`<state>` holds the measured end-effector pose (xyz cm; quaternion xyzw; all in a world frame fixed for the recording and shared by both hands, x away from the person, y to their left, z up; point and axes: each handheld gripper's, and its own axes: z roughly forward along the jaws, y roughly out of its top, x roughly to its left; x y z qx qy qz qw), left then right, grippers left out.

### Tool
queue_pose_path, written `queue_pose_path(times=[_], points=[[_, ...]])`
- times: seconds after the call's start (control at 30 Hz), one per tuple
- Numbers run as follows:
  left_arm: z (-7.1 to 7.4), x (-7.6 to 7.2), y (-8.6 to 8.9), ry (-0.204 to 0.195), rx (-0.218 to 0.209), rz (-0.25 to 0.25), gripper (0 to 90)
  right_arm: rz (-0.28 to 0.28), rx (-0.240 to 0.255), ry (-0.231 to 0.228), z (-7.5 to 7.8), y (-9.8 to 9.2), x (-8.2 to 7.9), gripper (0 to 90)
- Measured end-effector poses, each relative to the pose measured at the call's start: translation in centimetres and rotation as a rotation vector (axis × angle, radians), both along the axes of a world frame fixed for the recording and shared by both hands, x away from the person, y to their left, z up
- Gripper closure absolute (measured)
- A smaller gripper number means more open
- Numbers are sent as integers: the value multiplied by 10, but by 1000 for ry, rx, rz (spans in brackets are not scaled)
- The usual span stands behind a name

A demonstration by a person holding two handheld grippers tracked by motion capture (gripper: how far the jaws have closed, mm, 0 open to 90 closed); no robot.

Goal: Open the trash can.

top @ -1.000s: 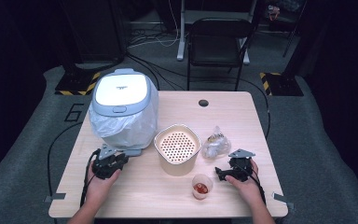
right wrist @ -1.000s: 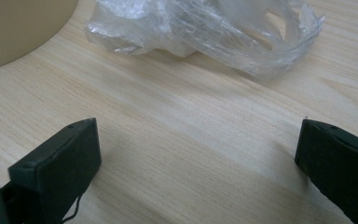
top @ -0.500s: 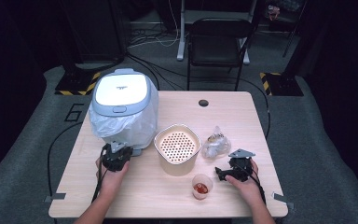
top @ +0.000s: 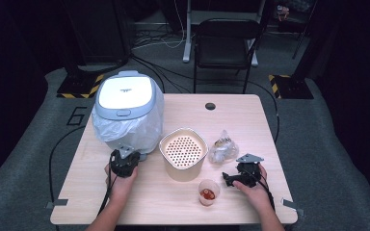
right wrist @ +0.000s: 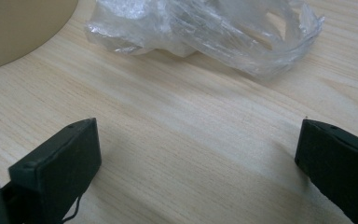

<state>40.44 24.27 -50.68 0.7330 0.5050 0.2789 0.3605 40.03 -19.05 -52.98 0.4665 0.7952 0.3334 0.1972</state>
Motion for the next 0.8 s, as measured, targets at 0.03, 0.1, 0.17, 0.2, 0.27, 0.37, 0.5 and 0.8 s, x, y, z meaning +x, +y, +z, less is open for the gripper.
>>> queue_pose_path(times=[0.03,0.1,0.17,0.2,0.27,0.37,0.5,0.8], points=[[-1,0,0,-2,1,3,877,0,0,0,0,0,0,0],[-2,-1,-1,-12,0,6,878,0,0,0,0,0,0,0],[-3,-2,-2,-2,4,-4,880,0,0,0,0,0,0,0],[-4,-3,-3,-10,-12,4,880,0,0,0,0,0,0,0],[-7,-4,-3,-26,-8,3,882,0,0,0,0,0,0,0],[-7,-5,-3,-17,-5,1,887,0,0,0,0,0,0,0],[-10,-3,2,-21,-25,-4,889,0,0,0,0,0,0,0],[-19,-2,-1,-20,-54,7,891,-4,3,0,0,0,0,0]])
